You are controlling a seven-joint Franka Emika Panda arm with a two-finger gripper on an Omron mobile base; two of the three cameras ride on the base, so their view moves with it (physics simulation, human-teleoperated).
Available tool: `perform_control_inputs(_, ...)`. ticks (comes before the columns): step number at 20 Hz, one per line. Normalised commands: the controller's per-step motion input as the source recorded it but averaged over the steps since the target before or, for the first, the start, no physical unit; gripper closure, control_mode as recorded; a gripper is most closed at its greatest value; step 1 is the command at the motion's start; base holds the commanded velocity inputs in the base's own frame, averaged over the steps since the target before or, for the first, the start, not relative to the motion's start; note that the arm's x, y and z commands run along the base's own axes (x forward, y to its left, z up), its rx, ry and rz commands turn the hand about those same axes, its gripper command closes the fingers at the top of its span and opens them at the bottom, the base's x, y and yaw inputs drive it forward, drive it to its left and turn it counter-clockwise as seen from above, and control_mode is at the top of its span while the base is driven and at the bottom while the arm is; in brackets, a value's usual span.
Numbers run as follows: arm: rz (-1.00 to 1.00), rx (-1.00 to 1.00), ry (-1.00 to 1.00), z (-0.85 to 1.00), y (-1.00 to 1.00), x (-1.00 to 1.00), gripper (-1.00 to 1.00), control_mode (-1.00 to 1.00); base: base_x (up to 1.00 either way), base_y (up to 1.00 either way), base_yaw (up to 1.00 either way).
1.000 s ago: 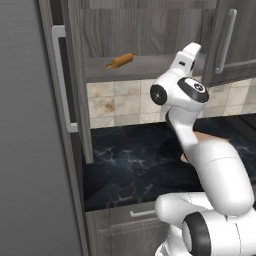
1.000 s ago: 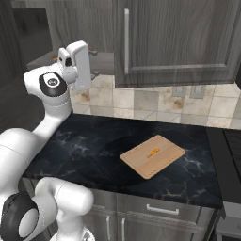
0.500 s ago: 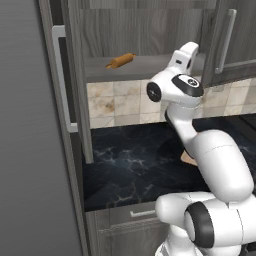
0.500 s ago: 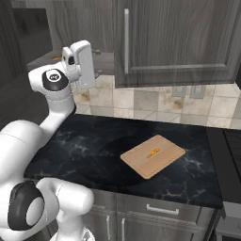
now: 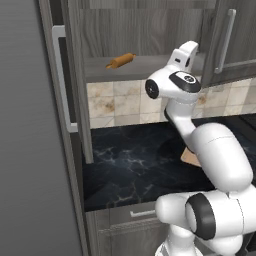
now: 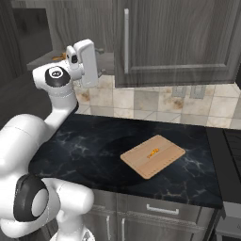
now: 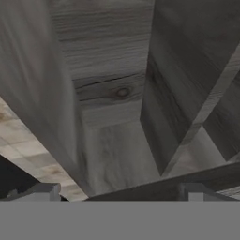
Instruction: Open the cabinet, retrieve the rolling pin, and place it next to the meat on the cutting board to prepare for tenderizing.
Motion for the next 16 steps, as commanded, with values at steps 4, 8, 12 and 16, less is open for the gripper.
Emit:
perform_control_inputs(4,-0.03,0.0,0.0,0.0,-0.15,0.01,-1.0,-1.0,0.0,0.0,0.0)
perform_control_inputs(8,-0.03,0.0,0.0,0.0,-0.18,0.0,-1.0,-1.0,0.0,0.0,0.0)
perform_control_inputs(12,-0.03,0.0,0.0,0.0,-0.18,0.0,-1.0,-1.0,0.0,0.0,0.0)
perform_control_inputs(16,-0.03,0.0,0.0,0.0,-0.16,0.0,-1.0,-1.0,0.0,0.0,0.0)
